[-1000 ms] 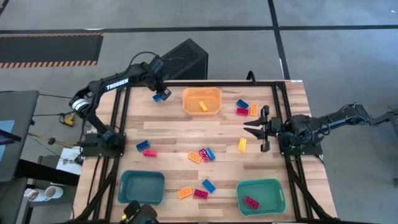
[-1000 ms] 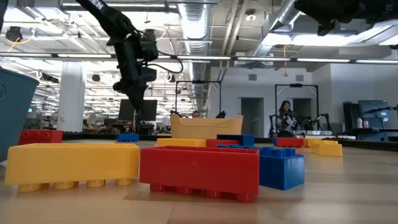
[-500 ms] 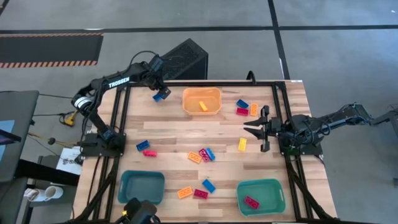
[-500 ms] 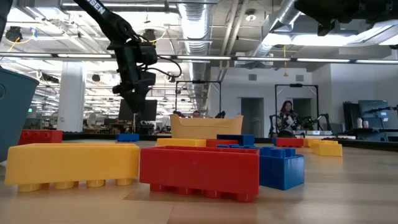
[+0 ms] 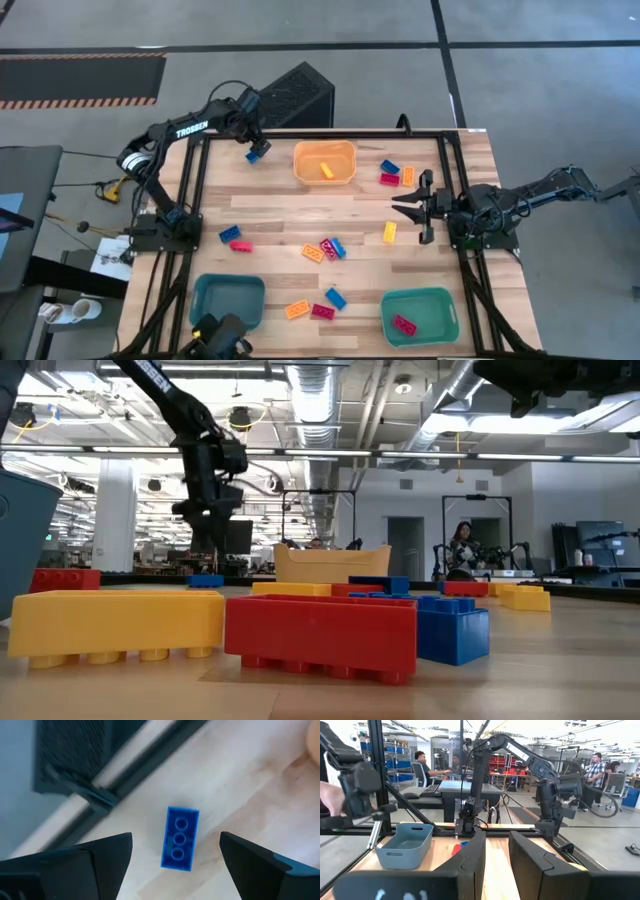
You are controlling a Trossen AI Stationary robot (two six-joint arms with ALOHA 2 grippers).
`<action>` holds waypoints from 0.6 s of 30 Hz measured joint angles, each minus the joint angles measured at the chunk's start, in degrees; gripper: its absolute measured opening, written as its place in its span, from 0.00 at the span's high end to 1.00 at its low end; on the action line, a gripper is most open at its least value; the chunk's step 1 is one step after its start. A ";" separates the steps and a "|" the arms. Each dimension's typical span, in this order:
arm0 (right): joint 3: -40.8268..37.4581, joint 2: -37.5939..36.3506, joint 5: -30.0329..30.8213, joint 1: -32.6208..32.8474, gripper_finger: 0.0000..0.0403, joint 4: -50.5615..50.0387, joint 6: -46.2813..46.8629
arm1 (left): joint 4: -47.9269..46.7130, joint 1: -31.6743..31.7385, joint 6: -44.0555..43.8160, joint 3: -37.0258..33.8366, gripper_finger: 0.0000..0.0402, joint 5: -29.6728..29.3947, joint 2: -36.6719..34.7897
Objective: Sort & place blocks by color
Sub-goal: Put the blue game piece into the blue bin
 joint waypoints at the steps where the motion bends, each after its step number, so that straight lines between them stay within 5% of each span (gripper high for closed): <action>1: 0.00 0.02 0.00 0.00 0.73 -0.01 0.00 | 0.18 0.29 -0.01 0.01 0.29 0.44 0.99; 18: 0.00 0.01 -0.03 -0.74 0.73 -0.28 -0.06 | -1.73 0.69 1.13 -0.11 0.29 2.57 8.80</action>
